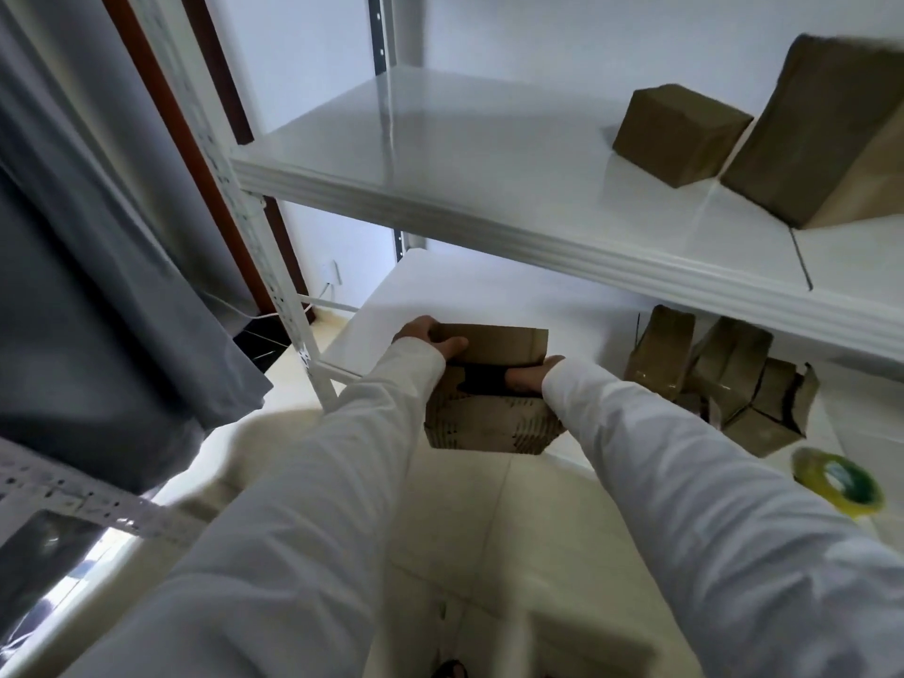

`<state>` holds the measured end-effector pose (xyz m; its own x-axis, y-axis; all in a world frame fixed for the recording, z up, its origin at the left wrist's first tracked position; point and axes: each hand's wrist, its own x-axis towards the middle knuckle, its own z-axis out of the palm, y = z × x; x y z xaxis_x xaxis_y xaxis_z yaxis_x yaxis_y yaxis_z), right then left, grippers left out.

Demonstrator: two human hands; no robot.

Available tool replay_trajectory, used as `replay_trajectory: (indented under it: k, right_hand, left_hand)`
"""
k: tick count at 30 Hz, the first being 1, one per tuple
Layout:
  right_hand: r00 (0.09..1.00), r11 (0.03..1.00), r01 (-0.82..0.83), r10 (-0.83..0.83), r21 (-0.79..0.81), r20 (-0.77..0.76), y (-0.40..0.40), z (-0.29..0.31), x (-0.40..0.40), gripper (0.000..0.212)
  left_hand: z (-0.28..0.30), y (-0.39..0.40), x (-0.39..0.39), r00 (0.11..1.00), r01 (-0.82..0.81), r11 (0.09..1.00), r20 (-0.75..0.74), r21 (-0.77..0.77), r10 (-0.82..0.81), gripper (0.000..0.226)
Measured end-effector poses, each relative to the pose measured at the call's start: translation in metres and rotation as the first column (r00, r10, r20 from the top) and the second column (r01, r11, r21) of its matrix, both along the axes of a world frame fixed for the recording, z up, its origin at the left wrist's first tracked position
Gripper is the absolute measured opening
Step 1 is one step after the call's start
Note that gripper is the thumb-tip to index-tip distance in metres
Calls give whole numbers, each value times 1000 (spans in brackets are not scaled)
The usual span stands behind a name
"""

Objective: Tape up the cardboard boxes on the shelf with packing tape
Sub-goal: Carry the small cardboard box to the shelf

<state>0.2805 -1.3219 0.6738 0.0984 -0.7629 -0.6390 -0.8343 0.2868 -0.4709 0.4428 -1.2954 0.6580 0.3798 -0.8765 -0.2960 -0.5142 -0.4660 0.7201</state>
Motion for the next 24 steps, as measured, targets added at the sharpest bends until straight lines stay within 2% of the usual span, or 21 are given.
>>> replay_trajectory:
  k: [4, 8, 14, 17, 21, 24]
  right_hand:
    - [998, 998, 57, -57, 31, -1, -15, 0, -10, 51]
    - [996, 995, 85, -84, 54, -23, -31, -1, -26, 52]
    - [995, 994, 85, -82, 62, -52, -62, 0, -46, 50]
    - [994, 998, 30, -24, 55, -105, -81, -3, -57, 49]
    - [993, 998, 11, -3, 67, -115, -108, -18, -77, 69]
    - [998, 999, -36, 38, 37, -42, -126, -27, -98, 78]
  left_hand:
    - [0, -23, -9, 998, 48, 999, 33, 17, -49, 54]
    - [-1, -42, -25, 997, 77, 997, 5, 20, -77, 52]
    - [0, -75, -47, 996, 85, 996, -1, 21, -85, 47]
    - [-2, -91, -56, 996, 87, 995, 9, 43, -87, 48]
    - [-8, -114, -77, 997, 52, 994, 52, 94, -58, 55]
    - [-19, -133, -97, 999, 1, 993, 43, 115, -6, 55]
